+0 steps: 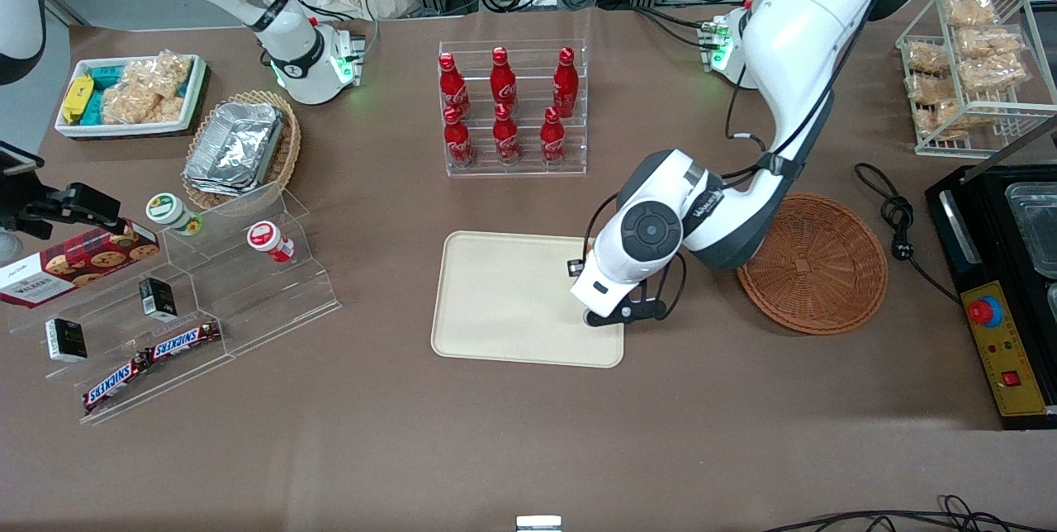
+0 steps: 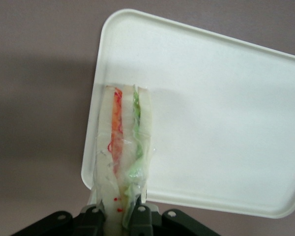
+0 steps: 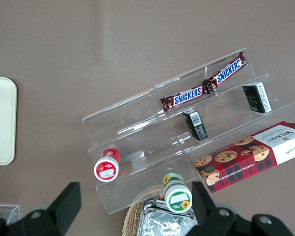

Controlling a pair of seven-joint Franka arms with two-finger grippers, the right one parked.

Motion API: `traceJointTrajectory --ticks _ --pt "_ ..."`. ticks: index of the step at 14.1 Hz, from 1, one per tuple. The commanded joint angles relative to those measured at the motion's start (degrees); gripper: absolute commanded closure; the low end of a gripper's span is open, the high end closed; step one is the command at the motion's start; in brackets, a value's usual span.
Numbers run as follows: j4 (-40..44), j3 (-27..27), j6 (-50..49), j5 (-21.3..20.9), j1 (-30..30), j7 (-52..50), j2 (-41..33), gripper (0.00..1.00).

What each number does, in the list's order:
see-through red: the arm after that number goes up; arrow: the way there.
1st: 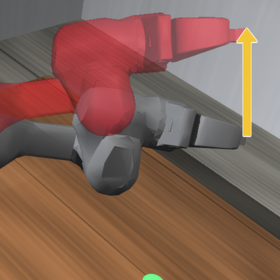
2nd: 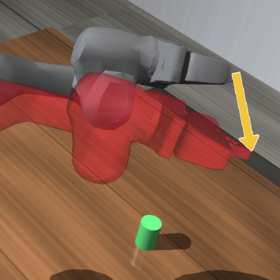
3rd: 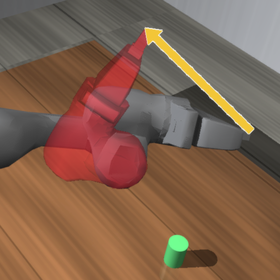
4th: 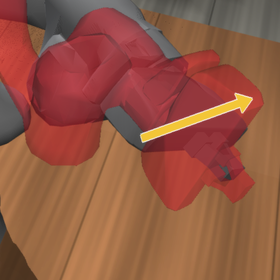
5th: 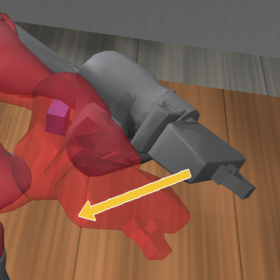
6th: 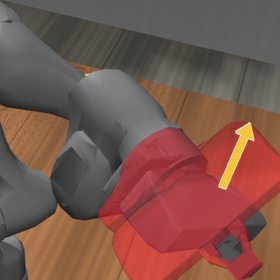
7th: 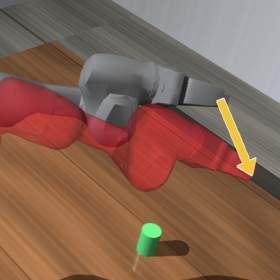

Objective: Place sandwich from basket to tray
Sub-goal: 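Lower the sandwich onto the tray and open the left gripper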

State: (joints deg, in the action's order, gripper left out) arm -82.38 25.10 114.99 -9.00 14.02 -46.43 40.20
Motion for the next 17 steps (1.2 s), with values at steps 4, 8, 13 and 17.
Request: traceJointTrajectory --ticks 4,8,13,17 --pt "1.8 -0.1 5.7 -3.9 1.1 2.6 4.7 1.0" --pt "1.8 -0.2 6.6 -4.0 1.1 5.6 5.6 0.63" --pt "1.8 -0.2 6.0 -4.2 0.6 5.1 3.5 0.0" --pt "1.5 -2.4 1.2 -4.2 0.5 4.7 -2.7 0.0"
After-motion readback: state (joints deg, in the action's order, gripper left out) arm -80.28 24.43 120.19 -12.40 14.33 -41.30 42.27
